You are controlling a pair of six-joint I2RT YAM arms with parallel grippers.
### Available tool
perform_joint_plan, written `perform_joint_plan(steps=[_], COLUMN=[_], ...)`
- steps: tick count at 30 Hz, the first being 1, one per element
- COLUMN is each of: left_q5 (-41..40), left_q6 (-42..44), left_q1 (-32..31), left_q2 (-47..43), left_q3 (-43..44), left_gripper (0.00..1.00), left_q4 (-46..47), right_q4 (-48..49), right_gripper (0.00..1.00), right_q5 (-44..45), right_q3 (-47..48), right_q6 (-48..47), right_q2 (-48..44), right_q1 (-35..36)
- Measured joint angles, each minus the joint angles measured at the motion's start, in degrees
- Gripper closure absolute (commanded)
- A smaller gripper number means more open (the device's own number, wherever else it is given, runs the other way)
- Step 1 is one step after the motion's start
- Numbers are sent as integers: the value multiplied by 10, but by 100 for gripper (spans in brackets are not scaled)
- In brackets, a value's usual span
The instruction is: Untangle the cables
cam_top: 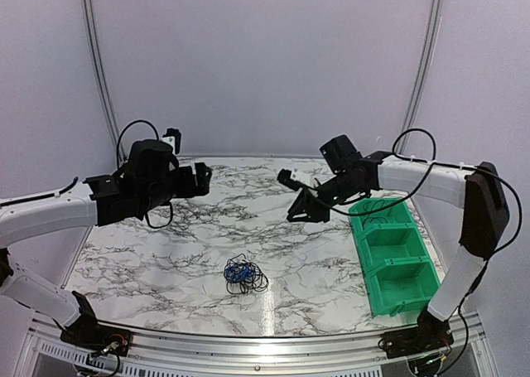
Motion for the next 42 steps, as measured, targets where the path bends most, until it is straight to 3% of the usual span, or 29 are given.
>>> perform_joint_plan(steps=[6,10,14,22,34,42], left_q5=[-73,-74,-29,35,56,62], left_q6=[27,10,31,43,48,50], left_q1=[90,133,154,150,150,150], left_q2=[-21,61,133,105,81,81], left_q3=[-103,-38,34,36,36,36], left_gripper=[1,1,2,2,2,2], left_q4=[-23,-102,-143,-171,-177,-179], right_q4=[-2,-4,1,13,-2,-15], right_gripper=[76,77,83,87,80,69], right_q5=[3,19,52,140,209,197], right_q3=[12,41,67,30,16,53], right_q6=[0,-2,-4,-41,-76,-50], right_q2=[67,106,136,149,56,80], right_q1=[108,155,194,303,302,302])
